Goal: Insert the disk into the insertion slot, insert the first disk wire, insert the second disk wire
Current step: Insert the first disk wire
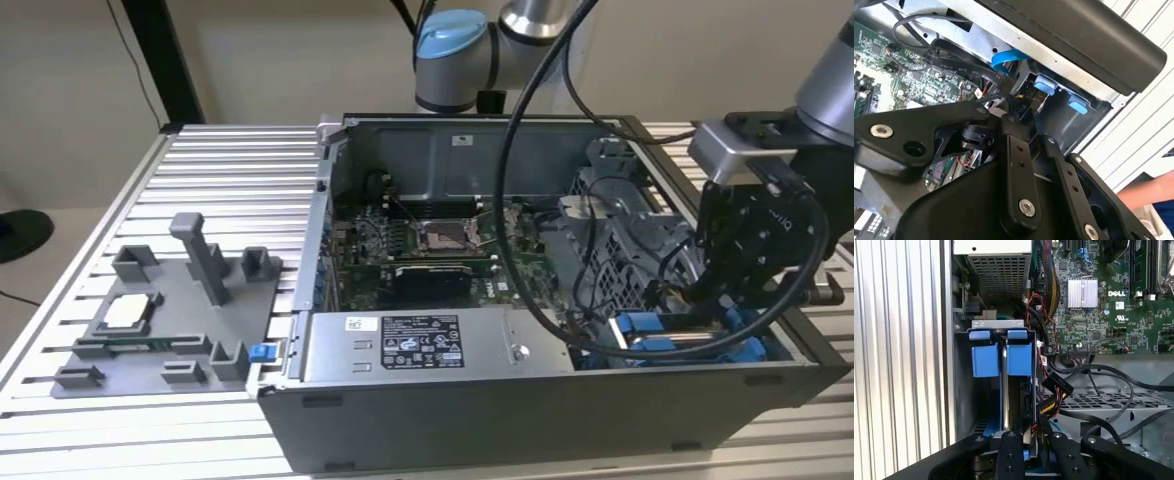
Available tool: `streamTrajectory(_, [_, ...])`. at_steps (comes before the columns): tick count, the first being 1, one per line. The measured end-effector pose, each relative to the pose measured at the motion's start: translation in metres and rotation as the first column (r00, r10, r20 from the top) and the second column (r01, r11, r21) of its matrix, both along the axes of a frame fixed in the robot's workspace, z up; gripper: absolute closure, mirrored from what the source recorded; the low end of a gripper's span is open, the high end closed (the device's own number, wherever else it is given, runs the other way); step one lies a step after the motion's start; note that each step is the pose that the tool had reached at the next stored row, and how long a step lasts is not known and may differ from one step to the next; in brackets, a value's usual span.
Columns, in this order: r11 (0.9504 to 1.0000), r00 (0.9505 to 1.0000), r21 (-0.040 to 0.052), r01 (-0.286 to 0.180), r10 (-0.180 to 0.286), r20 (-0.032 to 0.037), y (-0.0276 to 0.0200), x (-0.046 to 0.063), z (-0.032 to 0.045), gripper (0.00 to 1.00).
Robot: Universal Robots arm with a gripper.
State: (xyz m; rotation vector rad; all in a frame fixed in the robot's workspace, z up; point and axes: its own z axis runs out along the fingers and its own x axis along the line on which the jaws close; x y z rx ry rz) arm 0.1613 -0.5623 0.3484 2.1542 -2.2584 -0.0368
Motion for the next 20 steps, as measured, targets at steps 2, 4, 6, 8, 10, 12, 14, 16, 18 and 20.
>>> streamTrajectory(2, [1.0000, 1.0000, 0.0002, 0.000, 0.000, -0.0018, 0.0000, 0.000, 0.0069, 0.00])
streamTrajectory(4, [1.0000, 1.0000, 0.0000, 0.000, 0.000, -0.0024, 0.0001, 0.000, 0.0093, 0.00])
streamTrajectory(6, [1.0000, 1.0000, 0.0001, 0.000, 0.000, -0.0024, 0.0009, 0.000, 0.0095, 0.00])
streamTrajectory(8, [1.0000, 1.0000, 0.0000, 0.000, 0.000, -0.0024, 0.0023, 0.001, 0.0105, 0.00])
streamTrajectory(10, [1.0000, 1.0000, 0.0002, 0.000, 0.000, -0.0025, 0.0047, 0.002, 0.0132, 0.00])
streamTrajectory(12, [1.0000, 1.0000, 0.0001, 0.000, 0.000, -0.0025, 0.0078, 0.003, 0.0148, 0.00])
streamTrajectory(14, [1.0000, 1.0000, 0.0000, 0.001, -0.001, -0.0024, 0.0109, 0.004, 0.0154, 0.00])
streamTrajectory(16, [1.0000, 1.0000, 0.0000, 0.001, -0.001, -0.0025, 0.0129, 0.007, 0.0155, 0.00])
streamTrajectory(18, [1.0000, 1.0000, 0.0001, 0.002, -0.002, -0.0027, 0.0147, 0.011, 0.0156, 0.00])
streamTrajectory(20, [1.0000, 1.0000, 0.0000, 0.002, -0.002, -0.0031, 0.0163, 0.016, 0.0156, 0.00])
